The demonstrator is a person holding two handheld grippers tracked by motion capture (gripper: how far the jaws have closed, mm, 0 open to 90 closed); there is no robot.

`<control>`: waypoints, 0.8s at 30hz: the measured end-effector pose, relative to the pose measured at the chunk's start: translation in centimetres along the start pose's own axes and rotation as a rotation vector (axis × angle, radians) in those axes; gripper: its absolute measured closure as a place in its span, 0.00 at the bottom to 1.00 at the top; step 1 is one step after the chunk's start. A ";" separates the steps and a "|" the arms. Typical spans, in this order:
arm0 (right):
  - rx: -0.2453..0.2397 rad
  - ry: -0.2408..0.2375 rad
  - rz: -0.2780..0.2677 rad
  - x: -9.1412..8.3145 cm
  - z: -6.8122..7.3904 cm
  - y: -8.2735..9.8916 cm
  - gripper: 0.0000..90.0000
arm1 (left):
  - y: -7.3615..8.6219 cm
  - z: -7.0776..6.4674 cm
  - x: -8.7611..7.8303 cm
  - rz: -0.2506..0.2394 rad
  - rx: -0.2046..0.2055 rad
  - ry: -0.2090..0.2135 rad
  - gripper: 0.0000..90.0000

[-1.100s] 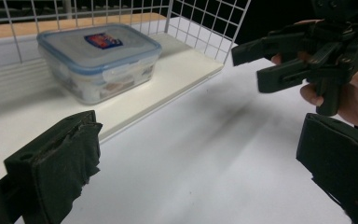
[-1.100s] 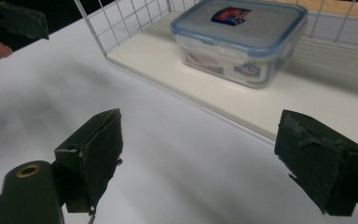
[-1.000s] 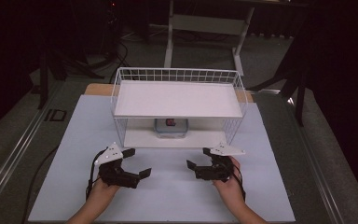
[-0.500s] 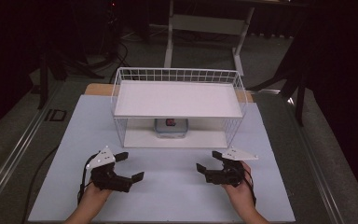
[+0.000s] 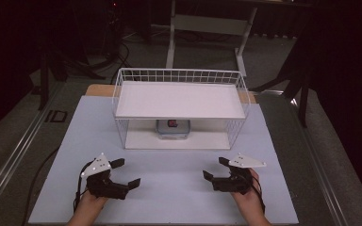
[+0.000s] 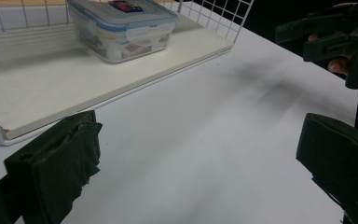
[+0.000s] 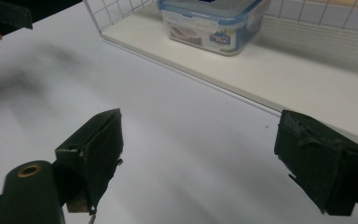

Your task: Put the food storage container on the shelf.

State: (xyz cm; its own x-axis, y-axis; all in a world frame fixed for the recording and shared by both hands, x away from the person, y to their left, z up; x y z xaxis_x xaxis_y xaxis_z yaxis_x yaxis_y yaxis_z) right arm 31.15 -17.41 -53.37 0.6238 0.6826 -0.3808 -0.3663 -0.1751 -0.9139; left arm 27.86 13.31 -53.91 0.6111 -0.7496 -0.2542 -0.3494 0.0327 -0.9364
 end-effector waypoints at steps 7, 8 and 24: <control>-0.045 -0.010 0.000 -0.4 -0.5 1.1 0.17 | 0.2 0.0 0.3 0.004 0.001 0.003 0.00; -0.069 -0.003 0.006 -0.4 -0.6 1.4 0.17 | 0.2 -0.1 0.4 0.006 0.007 0.007 0.00; -0.033 -0.007 -0.018 0.1 -3.3 2.2 0.17 | 0.0 0.0 1.4 0.006 0.060 0.002 0.00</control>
State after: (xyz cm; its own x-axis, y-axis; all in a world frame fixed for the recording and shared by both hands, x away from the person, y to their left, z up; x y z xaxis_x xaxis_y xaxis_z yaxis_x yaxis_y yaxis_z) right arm 32.67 -20.11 -55.88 0.6254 0.6904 -0.3636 -0.3319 -0.1864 -0.9247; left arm 28.68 12.26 -54.24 0.6078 -0.7507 -0.2590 -0.3097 0.0762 -0.9478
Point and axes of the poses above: each handheld gripper's, and its own axes: x roughly forward along the jaws, y roughly out of its underside, z roughly to its left, the point moved 8 cm from there along x, roughly forward along the jaws, and after that the axes turned 8 degrees about -z, right-handed, at the moved point
